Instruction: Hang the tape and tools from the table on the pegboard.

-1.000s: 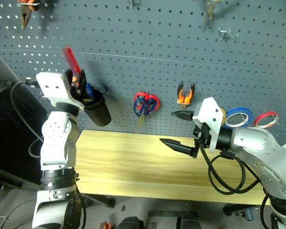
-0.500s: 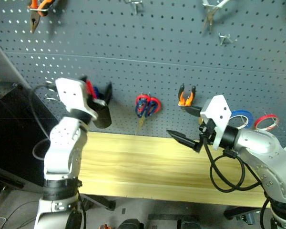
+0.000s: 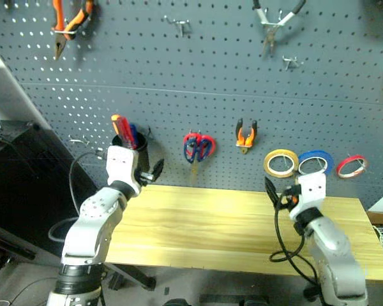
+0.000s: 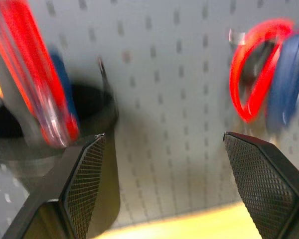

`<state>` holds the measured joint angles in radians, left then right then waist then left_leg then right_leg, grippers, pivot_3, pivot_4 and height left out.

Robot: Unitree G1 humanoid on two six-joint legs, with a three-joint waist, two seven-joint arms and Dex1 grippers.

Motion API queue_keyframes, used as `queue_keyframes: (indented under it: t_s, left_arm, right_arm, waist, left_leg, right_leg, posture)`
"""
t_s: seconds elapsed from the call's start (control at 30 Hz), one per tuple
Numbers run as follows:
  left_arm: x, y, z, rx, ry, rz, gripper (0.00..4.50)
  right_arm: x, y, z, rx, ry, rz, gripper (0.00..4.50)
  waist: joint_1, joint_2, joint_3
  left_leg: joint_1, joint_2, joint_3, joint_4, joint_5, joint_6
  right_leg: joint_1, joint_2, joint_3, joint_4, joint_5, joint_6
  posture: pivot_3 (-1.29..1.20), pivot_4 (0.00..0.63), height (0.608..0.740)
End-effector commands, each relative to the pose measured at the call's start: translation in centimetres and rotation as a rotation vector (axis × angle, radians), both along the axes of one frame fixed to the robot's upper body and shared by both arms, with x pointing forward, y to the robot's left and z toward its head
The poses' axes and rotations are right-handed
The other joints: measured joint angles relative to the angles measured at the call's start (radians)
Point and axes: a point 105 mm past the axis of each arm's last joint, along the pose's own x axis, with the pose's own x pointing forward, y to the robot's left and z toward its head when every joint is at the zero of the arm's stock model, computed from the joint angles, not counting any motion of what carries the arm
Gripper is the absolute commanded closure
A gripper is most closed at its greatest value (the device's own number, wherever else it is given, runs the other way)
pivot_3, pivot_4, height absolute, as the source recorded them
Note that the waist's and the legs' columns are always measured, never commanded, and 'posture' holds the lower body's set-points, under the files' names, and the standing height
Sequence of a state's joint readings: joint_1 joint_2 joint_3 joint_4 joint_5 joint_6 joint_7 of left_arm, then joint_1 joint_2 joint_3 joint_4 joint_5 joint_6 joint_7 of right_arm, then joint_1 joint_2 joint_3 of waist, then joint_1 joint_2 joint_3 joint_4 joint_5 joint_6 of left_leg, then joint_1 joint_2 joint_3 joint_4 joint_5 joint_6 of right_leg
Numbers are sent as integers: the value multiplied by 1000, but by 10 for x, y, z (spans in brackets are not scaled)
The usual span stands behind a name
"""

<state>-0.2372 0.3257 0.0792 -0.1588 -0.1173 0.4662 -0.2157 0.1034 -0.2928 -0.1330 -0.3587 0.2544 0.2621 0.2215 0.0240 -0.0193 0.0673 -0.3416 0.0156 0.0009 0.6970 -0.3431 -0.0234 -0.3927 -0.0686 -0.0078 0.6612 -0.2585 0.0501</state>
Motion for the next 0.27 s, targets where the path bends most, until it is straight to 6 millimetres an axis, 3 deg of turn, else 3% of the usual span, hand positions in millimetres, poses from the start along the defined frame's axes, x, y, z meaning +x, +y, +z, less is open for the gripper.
queue_keyframes:
  t_s: [0.03,0.13,0.27]
  left_arm:
    - [2,16,-15,1,29,63,483]
    - [0,25,-35,17,78,81,483]
    - [0,34,-51,30,110,104,483]
  right_arm:
    - [-3,-26,-12,-37,-22,-123,0]
    - [-7,-47,-29,-39,15,-207,0]
    - [-11,-62,-41,-58,40,-246,0]
  waist:
    - [-1,0,0]
    - [-2,0,0]
    - [-3,1,0]
  left_leg:
    - [3,0,-1,0,0,0]
    - [13,0,-1,-2,0,0]
    - [13,0,-2,-2,0,0]
  right_leg:
    - [4,0,0,0,0,0]
    - [12,1,1,-1,-1,0]
    - [12,2,1,-1,-1,-1]
  posture:
    - [71,32,740]
    - [65,27,740]
    - [58,24,740]
